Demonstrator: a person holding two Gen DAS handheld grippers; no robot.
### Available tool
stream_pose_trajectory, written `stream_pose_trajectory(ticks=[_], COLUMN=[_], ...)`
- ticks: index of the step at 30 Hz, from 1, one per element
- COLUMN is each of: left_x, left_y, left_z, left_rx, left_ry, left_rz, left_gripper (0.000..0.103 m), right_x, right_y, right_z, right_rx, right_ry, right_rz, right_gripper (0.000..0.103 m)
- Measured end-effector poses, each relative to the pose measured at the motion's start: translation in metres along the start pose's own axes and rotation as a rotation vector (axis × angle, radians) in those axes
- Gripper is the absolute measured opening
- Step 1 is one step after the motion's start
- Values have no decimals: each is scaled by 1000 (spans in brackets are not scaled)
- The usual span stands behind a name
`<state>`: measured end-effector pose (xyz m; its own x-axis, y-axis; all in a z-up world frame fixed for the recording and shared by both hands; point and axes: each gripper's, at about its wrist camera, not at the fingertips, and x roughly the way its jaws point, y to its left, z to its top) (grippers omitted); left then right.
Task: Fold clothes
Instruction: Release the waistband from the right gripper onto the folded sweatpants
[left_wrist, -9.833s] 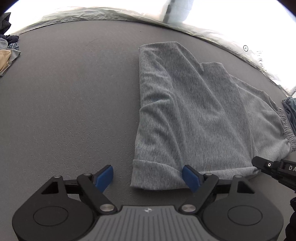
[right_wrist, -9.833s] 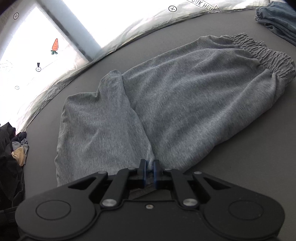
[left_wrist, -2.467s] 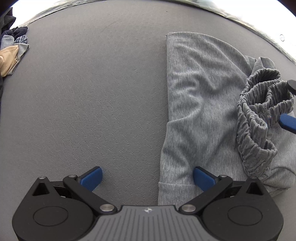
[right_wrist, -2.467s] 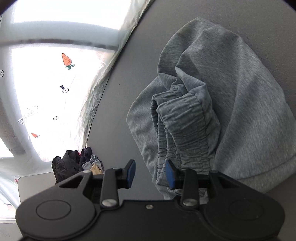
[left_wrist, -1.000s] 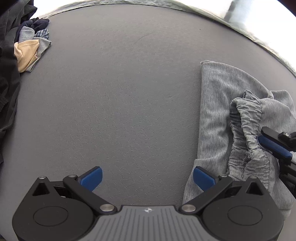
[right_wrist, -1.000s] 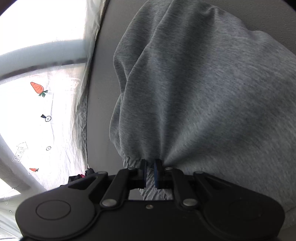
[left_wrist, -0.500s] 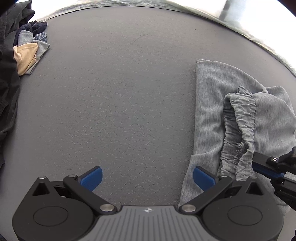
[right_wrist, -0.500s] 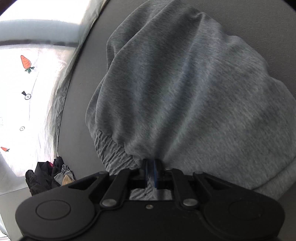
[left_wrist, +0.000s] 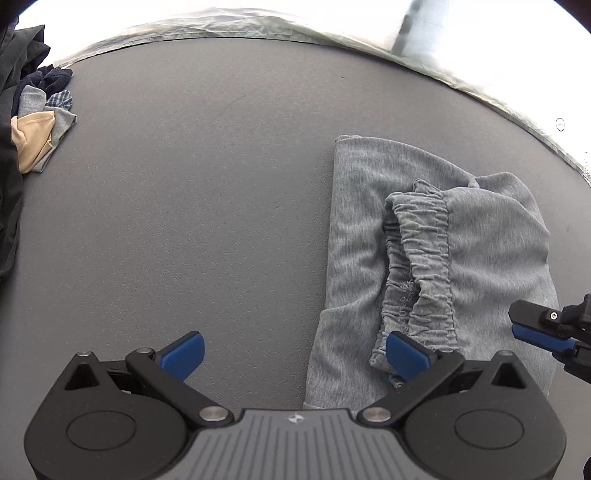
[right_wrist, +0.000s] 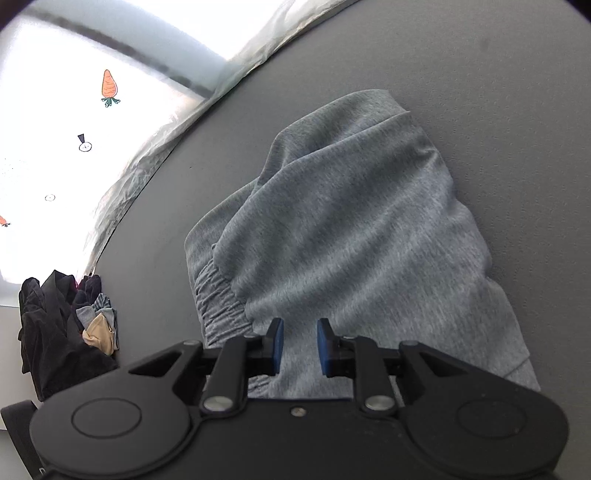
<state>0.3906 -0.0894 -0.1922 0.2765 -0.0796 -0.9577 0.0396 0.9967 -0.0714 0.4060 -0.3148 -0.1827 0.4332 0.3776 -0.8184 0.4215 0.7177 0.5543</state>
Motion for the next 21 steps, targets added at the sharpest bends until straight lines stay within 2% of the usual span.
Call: stream_pose_trajectory(ticks=[6, 10, 14, 18, 21], left_x=[9, 31, 37, 43, 47], left_y=[-19, -10, -3, 4, 9], left_z=[0, 15, 20, 24, 27], left_rx=[-13, -24, -32, -33, -33], left_ry=[-13, -7, -11, -16, -20], left_rz=[4, 28, -17, -72, -114], left_gripper=[103, 103, 103, 103, 103], right_x=[-15, -9, -4, -4, -9], right_y=[-40, -46, -42, -42, -49], right_z=[14, 31, 42, 47, 48], right_rx=[-36, -77, -160, -233, -269], right_ry=[-11, -10, -35, -61, -94], right_rz=[-94, -117, -123, -110, -101], right_gripper=[21, 23, 41, 48, 59])
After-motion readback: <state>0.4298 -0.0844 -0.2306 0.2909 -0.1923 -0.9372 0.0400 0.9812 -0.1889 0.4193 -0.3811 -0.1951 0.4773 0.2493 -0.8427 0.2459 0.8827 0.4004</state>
